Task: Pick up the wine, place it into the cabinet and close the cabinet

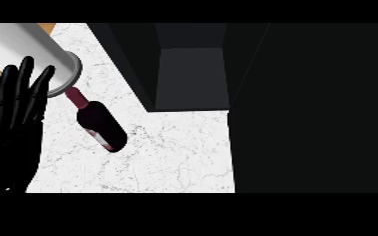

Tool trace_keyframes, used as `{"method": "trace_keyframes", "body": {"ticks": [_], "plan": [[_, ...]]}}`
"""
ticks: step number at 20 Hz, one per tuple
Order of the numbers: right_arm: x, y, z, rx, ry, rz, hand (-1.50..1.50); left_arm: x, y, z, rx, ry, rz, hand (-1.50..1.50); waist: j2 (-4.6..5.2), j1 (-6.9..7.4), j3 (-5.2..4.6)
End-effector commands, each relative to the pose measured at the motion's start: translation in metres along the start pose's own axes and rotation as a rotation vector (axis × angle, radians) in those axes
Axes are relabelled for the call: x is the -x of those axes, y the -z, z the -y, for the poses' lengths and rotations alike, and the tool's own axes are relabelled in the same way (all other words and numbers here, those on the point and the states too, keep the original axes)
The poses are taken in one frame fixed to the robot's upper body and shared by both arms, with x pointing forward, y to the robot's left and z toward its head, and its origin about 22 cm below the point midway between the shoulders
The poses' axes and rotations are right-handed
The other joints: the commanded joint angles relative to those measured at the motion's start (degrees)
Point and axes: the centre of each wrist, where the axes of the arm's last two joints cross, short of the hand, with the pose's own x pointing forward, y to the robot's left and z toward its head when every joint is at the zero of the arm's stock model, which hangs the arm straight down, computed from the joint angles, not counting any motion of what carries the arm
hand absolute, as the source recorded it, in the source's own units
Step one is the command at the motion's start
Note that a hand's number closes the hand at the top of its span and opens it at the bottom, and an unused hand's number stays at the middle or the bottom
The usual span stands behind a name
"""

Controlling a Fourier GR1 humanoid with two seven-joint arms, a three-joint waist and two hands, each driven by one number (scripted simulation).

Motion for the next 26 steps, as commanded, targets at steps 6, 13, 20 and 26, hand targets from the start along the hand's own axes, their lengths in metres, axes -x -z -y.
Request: {"method": "trace_keyframes", "body": {"ticks": [6, 13, 20, 26], "plan": [[-0.007, -0.032, 0.002, -0.095, 0.092, -0.015, -1.5, 0.037, 0.024, 0.036, -0.306, 0.133, -0.305, -1.5, 0.28, -0.72, 0.48], [-0.036, -0.031, -0.004, -0.294, 0.177, -0.139, -1.5, 0.02, 0.072, 0.09, -0.412, -0.192, -0.417, -1.5, 0.24, -0.04, 0.3], [-0.067, -0.028, 0.003, -0.272, 0.175, -0.147, -1.5, -0.017, 0.104, 0.12, -0.393, -0.211, -0.42, -1.5, 0.16, 1.16, 0.31], [-0.075, -0.028, -0.009, -0.271, 0.182, -0.147, -1.5, -0.018, 0.11, 0.133, -0.423, -0.206, -0.427, -1.5, 0.17, 1.17, 0.29]]}}
